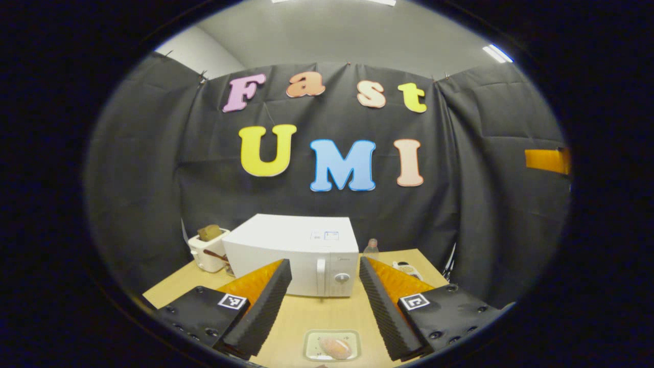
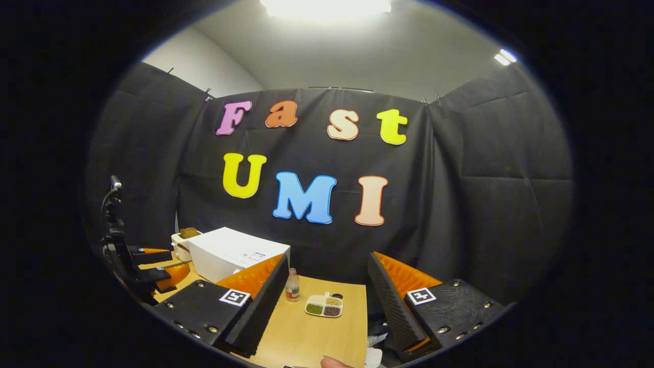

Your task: Open the microwave oven with the left hand, put the food in, and close the microwave oven.

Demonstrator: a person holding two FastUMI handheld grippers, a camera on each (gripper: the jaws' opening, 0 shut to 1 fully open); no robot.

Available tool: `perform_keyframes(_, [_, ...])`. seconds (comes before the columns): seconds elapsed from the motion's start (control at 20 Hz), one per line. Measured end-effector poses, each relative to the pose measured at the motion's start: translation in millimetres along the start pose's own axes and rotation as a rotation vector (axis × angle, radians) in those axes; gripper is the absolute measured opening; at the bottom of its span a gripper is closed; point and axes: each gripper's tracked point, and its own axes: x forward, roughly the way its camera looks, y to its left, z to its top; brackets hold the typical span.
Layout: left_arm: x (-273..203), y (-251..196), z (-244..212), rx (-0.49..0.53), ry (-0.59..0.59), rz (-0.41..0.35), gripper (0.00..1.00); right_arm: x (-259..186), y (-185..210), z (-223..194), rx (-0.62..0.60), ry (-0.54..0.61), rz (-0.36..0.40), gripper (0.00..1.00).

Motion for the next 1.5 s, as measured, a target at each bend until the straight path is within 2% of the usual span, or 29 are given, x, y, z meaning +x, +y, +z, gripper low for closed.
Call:
perform_keyframes(0.2, [74.7, 20.8, -42.7, 0.054, 0.034, -0.018, 0.89, 9.0, 8.5, -3.0, -0.017, 0.051, -0.076, 0.96])
perform_keyframes(0.25, [92.6, 22.2, -54.5, 0.082, 0.039, -0.03, 0.93, 11.5, 11.2, -6.6, -0.016, 0.069, -0.091, 0.96])
perform_keyframes(0.3, [109.6, 20.8, -65.9, 0.104, 0.041, -0.052, 0.88, 15.0, 16.2, -8.7, -0.007, 0.088, -0.099, 0.96])
perform_keyframes(0.35, [127.9, 16.3, -80.5, 0.116, 0.056, -0.083, 0.88, 19.1, 20.5, -9.9, 0.001, 0.105, -0.11, 0.96])
perform_keyframes(0.55, [184.7, 3.4, -125.6, 0.109, 0.084, -0.162, 0.99, 29.4, 28.4, -11.4, -0.003, 0.145, -0.171, 0.96])
perform_keyframes(0.65, [213.3, 4.7, -152.2, 0.097, 0.132, -0.16, 0.99, 29.3, 34.3, -14.0, -0.017, 0.169, -0.184, 0.95])
perform_keyframes(0.75, [235.4, 11.3, -163.8, 0.074, 0.14, -0.135, 0.89, 28.7, 35.4, -12.4, -0.038, 0.177, -0.202, 0.96])
perform_keyframes(0.9, [258.2, 14.3, -181.4, 0.073, 0.158, -0.121, 0.99, 22.7, 38.3, -21.5, -0.047, 0.208, -0.223, 0.96])
perform_keyframes(1.0, [269.1, 18.0, -186.0, 0.067, 0.161, -0.112, 0.89, 20.6, 38.3, -25.2, -0.061, 0.224, -0.235, 0.96])
perform_keyframes(1.1, [275.2, 28.5, -194.2, 0.053, 0.171, -0.062, 0.89, 20.1, 38.1, -26.1, -0.072, 0.233, -0.243, 0.96])
perform_keyframes(1.25, [280.4, 24.6, -213.9, -0.044, 0.215, -0.081, 0.58, 19.1, 39.1, -28.5, -0.072, 0.246, -0.248, 0.95])
perform_keyframes(1.3, [280.4, 21.4, -217.4, -0.063, 0.233, -0.078, 0.53, 18.1, 39.2, -29.0, -0.075, 0.25, -0.248, 0.94])
perform_keyframes(1.4, [281.0, 23.8, -217.8, -0.037, 0.24, -0.052, 0.41, 17.2, 41.2, -29.7, -0.08, 0.255, -0.246, 0.94])
perform_keyframes(1.5, [281.9, 22.5, -215.8, -0.023, 0.252, -0.055, 0.34, 14.4, 44.0, -32.8, -0.081, 0.261, -0.24, 0.94])
